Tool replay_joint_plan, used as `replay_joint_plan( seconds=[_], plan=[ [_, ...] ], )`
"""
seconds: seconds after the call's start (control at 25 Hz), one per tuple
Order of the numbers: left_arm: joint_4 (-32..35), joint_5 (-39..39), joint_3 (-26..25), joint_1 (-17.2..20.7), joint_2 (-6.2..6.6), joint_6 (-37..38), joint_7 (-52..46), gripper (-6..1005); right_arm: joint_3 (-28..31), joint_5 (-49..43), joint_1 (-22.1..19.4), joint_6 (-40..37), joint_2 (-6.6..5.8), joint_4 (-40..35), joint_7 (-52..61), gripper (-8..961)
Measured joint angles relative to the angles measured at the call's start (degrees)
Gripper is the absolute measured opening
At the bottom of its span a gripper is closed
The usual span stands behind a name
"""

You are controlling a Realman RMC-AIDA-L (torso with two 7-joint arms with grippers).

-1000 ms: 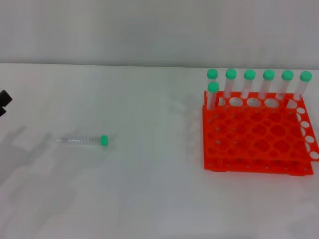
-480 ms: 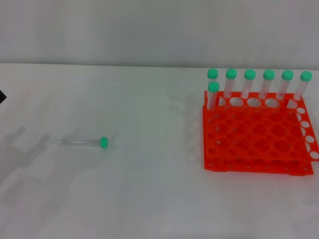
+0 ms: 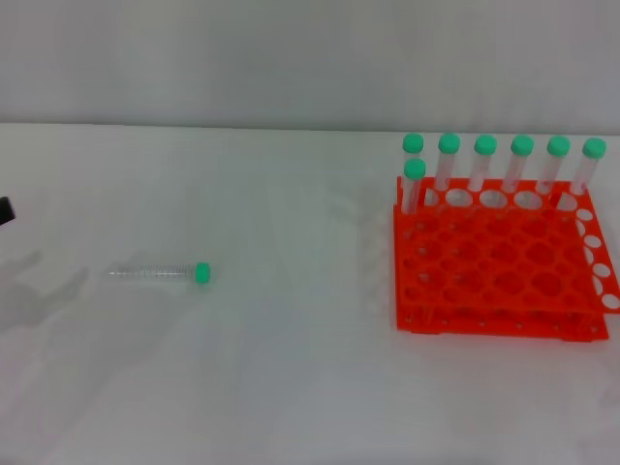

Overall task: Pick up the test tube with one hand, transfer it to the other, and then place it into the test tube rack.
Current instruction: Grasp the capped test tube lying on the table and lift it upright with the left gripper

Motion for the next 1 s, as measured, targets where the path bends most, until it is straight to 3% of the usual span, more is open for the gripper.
replay_joint_plan(
  seconds=[0.48, 0.72, 1.0],
  plan=[
    [-13.72, 4.33, 0.06, -1.88, 1.37, 7.2, -0.87, 894, 0.0, 0.07, -0.12, -1.31, 0.15, 0.93, -0.4, 841],
    [-22.85, 20.48, 0.15, -9.09, 2.88, 9.46, 3.69, 894, -0.01, 0.27, 0.33, -1.49, 0.25, 1.37, -0.43, 837],
    [-21.81, 35.58, 0.18, -18.22, 3.82, 9.04, 14.64, 894, -0.1, 0.42, 1.62, 1.89, 0.37, 1.54, -0.5, 833]
  ],
)
